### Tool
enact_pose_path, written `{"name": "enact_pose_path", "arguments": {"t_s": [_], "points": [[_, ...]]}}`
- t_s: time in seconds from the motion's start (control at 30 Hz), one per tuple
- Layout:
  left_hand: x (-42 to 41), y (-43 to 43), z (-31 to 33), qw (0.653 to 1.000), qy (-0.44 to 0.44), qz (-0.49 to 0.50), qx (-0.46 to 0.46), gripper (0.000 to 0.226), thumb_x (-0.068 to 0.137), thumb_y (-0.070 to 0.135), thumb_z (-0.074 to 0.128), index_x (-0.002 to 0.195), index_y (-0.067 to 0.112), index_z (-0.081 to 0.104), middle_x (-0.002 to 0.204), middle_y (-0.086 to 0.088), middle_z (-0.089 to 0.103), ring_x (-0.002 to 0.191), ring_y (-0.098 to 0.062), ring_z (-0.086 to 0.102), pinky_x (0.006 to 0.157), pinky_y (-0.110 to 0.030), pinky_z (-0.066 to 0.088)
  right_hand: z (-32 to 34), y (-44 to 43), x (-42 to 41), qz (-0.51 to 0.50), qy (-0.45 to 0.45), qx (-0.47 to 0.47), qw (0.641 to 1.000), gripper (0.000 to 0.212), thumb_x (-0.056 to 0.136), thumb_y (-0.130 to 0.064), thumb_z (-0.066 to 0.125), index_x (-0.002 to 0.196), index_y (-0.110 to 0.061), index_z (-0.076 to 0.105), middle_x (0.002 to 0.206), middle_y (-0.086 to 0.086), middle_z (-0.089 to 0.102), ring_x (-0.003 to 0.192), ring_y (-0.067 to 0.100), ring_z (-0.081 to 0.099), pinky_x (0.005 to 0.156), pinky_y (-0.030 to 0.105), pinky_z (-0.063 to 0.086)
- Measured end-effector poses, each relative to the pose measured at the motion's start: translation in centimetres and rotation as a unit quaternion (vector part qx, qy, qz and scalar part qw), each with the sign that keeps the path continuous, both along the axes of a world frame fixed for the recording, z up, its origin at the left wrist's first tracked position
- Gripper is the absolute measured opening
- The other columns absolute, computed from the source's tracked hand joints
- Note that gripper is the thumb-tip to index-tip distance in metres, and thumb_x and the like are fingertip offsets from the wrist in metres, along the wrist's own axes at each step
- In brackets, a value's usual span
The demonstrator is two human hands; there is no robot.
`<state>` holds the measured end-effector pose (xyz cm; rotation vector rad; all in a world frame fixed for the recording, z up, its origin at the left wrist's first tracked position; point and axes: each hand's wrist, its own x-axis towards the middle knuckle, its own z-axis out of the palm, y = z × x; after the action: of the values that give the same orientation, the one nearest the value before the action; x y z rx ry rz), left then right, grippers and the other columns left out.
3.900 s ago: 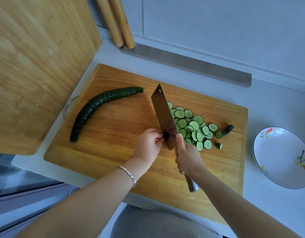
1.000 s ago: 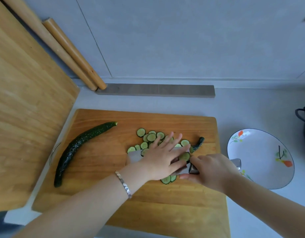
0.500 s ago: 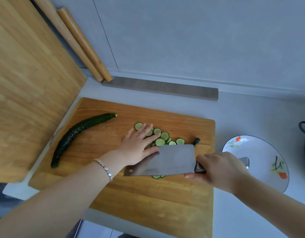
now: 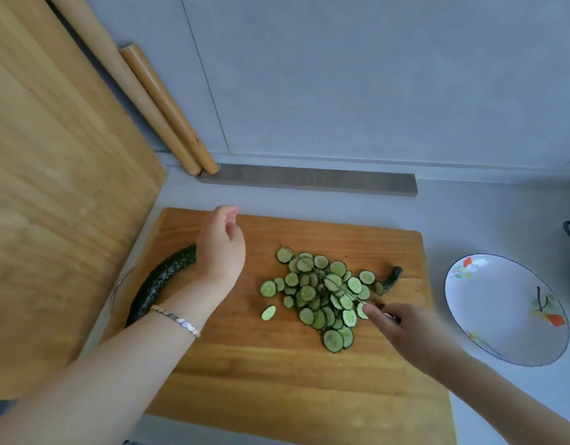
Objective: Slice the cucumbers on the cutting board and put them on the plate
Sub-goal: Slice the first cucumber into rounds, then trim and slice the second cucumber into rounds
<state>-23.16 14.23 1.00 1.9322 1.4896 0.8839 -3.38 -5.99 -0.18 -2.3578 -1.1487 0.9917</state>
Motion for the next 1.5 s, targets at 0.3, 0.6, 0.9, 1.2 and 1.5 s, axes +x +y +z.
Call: {"name": "enact_pose_path", "arguments": {"t_s": [0.3,0.6,0.9,1.2,1.5], "points": [[-10.8,6.6,-7.2,0.908,0.38,-0.17,-0.048,0.067,0.088,0.042,0.055,0.142,0.012,0.027,0.148,-0.008,0.029,0.133,-0.026,0.03,0.105,-0.041,0.03,-1.3,3.7,-11.5,-0.249,0.365,-0.055,0.896,0.056,0.09,-0.061,0.039,0.067,-0.01,0.044,0.048,0.001,0.029,0.038,0.015,0.024,0.041,0.019,0.023],[-12.0,7.9,-8.1,0.922,0.338,-0.187,-0.001,0.044,0.082,0.017,0.061,0.124,0.008,0.049,0.109,-0.012,0.056,0.099,-0.033,0.045,0.073,-0.042,0.042,-3.7,3.5,-15.0,-0.239,0.369,-0.093,0.893,0.056,0.091,-0.06,0.035,0.067,-0.01,0.045,0.048,0.001,0.03,0.038,0.014,0.026,0.041,0.019,0.025],[-12.1,2.5,-8.1,0.915,0.292,-0.269,0.071,0.05,0.053,0.004,0.082,0.1,0.006,0.066,0.082,-0.011,0.063,0.071,-0.036,0.056,0.048,-0.036,0.047,-3.5,3.9,-8.6,-0.29,0.315,-0.08,0.9,0.06,0.09,-0.064,0.035,0.068,-0.01,0.043,0.046,0.0,0.028,0.038,0.014,0.025,0.041,0.02,0.024],[-8.0,-3.1,-9.1,0.912,0.343,-0.222,-0.036,0.048,0.084,0.019,0.061,0.129,0.018,0.047,0.115,-0.005,0.053,0.105,-0.028,0.046,0.077,-0.037,0.039,-1.4,3.6,-7.5,-0.262,0.281,-0.032,0.923,0.055,0.09,-0.063,0.038,0.066,-0.013,0.04,0.047,-0.001,0.03,0.038,0.014,0.027,0.041,0.021,0.026],[-6.1,-4.4,-8.7,0.9,0.395,-0.175,-0.056,0.045,0.097,0.042,0.034,0.14,0.044,0.023,0.13,-0.002,0.038,0.114,-0.023,0.032,0.088,-0.038,0.031,-0.2,4.2,-11.4,-0.218,0.225,-0.021,0.95,0.055,0.092,-0.059,0.034,0.067,-0.011,0.046,0.044,-0.004,0.038,0.037,0.012,0.034,0.041,0.023,0.032]]}}
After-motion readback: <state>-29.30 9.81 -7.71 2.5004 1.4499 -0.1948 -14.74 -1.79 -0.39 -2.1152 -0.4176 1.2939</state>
